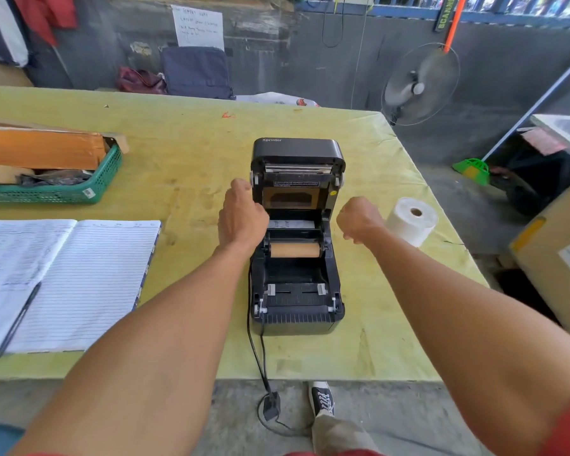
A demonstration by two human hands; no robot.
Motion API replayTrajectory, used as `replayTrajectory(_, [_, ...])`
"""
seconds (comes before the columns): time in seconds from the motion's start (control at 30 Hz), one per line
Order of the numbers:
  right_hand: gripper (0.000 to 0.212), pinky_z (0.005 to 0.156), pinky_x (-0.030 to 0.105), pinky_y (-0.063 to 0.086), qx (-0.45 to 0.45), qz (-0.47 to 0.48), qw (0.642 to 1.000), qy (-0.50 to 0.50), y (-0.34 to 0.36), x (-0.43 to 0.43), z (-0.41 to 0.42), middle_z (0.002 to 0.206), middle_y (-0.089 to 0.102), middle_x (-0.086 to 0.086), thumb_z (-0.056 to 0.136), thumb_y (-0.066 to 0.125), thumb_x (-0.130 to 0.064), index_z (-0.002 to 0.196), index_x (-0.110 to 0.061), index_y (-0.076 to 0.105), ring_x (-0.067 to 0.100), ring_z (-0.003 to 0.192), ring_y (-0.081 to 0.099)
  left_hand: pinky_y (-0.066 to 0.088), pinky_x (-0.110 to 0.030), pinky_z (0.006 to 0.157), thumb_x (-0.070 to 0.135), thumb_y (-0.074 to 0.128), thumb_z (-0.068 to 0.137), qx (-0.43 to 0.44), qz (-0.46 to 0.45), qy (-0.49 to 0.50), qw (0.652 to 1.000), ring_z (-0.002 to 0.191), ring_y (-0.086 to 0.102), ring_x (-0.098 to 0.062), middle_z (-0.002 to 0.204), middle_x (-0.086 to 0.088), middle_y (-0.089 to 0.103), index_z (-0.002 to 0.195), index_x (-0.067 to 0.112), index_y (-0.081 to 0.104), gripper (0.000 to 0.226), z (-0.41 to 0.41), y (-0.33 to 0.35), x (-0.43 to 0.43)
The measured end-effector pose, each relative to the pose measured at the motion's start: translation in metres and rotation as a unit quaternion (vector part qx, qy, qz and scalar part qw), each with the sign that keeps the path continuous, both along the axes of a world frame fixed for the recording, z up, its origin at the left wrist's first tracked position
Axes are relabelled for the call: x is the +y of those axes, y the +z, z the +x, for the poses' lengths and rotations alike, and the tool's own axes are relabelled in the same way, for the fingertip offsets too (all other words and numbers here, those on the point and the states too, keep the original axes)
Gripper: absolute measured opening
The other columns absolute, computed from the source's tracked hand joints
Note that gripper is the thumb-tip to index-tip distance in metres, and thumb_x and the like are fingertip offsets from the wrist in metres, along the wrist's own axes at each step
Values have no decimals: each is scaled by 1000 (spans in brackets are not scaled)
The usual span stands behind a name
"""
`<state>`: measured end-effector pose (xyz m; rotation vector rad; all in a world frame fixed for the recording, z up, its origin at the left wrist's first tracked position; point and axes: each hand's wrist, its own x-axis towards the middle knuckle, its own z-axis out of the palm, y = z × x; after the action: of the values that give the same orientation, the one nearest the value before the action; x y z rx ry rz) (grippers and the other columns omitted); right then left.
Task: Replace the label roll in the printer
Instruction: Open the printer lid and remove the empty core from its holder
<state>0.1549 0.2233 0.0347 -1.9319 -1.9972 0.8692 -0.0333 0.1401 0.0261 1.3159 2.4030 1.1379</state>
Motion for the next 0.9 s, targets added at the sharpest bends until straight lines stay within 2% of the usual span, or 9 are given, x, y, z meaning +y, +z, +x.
replayTrajectory(0.13, [57,73,44,62,-61,-122,980,146,-25,-19,4,105,64,20,91,65,-3,143,-13,43,36,89,73,47,-34,86,-2,61,83,61,-220,-179,957,110,56,-31,133,-14,44,137,11,47,57,-3,-35,-11])
replayTrajectory(0.2, [72,72,43,61,-56,-136,974,169,-34,-19,2,114,64,23,89,71,-5,151,-15,34,35,88,73,52,-40,90,1,65,79,78,-262,-197,941,102,55,-31,127,-14,42,123,11,54,46,-7,-48,-12])
replayTrajectory(0.27, [73,72,44,63,-60,-122,974,181,-42,-14,0,113,67,21,89,74,-12,150,-17,35,30,79,73,51,-43,92,7,70,81,85,-268,-192,940,100,53,-29,124,-13,41,117,13,57,39,-10,-55,-10])
replayTrajectory(0.37, [57,65,40,62,-77,-100,972,197,-50,-2,-2,87,67,10,89,75,-23,139,-19,49,22,60,65,46,-46,101,24,78,83,59,-255,-192,946,112,50,-31,124,-12,43,131,20,59,52,-16,-61,-5])
replayTrajectory(0.47, [52,69,41,60,-103,-116,964,215,-49,9,-4,76,63,8,87,77,-29,132,-19,54,25,61,62,44,-46,102,29,78,83,65,-250,-204,944,112,50,-31,116,-9,44,130,21,63,50,-20,-62,1])
replayTrajectory(0.57, [53,69,38,59,-119,-129,957,232,-43,13,-6,93,64,10,86,78,-32,131,-16,56,26,67,62,44,-43,100,32,78,83,67,-259,-221,938,110,49,-30,108,-6,41,124,19,66,44,-23,-58,4])
replayTrajectory(0.67, [61,75,40,61,-116,-116,960,229,-33,12,-4,117,65,12,84,77,-39,135,-14,56,33,86,70,47,-42,96,36,79,81,42,-259,-235,936,107,58,-29,112,-9,57,113,16,73,37,-30,-51,7])
replayTrajectory(0.77, [70,83,44,60,-32,-112,974,193,-17,12,1,131,60,15,85,74,-44,143,-12,51,36,100,67,45,-34,93,31,73,88,-31,-226,-225,947,106,60,-25,113,-6,65,118,11,71,35,-34,-33,4])
replayTrajectory(0.9, [57,79,36,56,132,-146,976,98,12,-1,6,111,64,6,91,67,-46,136,-12,58,23,102,62,53,-40,94,30,64,95,-208,-164,-177,948,102,65,-23,111,-7,68,107,12,69,22,-32,-4,1])
